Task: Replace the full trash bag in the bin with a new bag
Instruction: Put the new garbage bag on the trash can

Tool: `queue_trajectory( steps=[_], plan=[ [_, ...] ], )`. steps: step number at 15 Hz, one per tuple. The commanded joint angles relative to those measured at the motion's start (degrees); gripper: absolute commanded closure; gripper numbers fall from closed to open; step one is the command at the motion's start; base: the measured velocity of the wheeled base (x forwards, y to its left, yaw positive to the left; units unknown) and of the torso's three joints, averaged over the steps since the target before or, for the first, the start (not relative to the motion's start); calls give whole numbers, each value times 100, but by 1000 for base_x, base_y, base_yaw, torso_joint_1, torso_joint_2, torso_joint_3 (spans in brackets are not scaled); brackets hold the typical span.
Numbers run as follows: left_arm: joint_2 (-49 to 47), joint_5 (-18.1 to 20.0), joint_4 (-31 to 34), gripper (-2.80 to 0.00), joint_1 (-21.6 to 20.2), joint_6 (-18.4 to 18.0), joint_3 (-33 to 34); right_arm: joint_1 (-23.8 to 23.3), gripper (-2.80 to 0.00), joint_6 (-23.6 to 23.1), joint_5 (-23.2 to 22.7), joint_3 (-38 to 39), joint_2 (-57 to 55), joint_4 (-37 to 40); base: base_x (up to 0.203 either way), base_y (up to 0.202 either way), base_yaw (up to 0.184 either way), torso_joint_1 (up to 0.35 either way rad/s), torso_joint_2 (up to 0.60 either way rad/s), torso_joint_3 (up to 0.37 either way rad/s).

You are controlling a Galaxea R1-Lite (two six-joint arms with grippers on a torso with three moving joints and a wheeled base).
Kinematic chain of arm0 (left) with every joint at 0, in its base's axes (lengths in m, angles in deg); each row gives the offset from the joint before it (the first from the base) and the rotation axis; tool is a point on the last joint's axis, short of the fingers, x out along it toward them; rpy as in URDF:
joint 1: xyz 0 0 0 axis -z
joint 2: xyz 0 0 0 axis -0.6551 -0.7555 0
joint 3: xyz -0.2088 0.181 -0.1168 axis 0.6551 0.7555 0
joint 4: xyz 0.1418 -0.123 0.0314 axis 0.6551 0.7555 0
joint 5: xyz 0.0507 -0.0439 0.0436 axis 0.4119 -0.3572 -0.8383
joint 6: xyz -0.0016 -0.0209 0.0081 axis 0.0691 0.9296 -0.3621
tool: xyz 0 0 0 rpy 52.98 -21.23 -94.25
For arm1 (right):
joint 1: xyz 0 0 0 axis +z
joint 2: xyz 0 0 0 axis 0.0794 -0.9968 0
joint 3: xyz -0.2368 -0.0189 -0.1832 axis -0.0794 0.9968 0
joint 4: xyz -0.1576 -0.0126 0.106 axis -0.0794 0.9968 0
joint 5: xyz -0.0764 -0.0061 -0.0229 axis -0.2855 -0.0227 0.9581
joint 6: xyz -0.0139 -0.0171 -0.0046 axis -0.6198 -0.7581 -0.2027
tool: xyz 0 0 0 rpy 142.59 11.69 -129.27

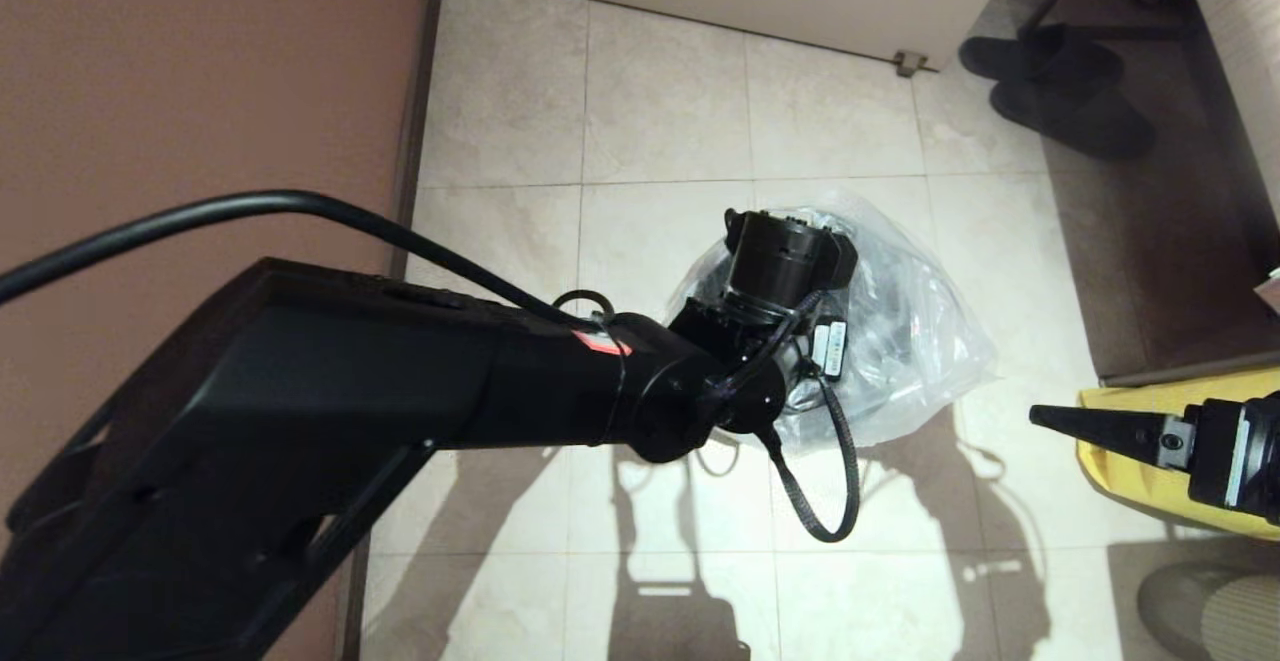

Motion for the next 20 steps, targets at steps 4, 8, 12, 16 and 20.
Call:
queue_trajectory(
  steps=[4,8,12,16,20],
  plan=[
    [1141,-189,-4,0,17,291,1183,75,-280,-390,-97,20,-306,-68,0,0,0,0,0,0],
    [1862,-415,-8,0,-85,354,1896,79,0,-390,-82,90,-214,-60,0,0,0,0,0,0],
    [2322,-456,-145,0,-292,380,2888,323,0,-427,-220,12,-255,-60,0,0,0,0,0,0],
    [2777,-506,-714,0,-707,378,4034,427,0,-638,-167,-134,-701,-69,0,0,0,0,0,0],
    [3155,-517,-1081,0,-995,576,4705,761,0,-678,207,-450,-1049,-73,0,0,0,0,0,0]
  ],
)
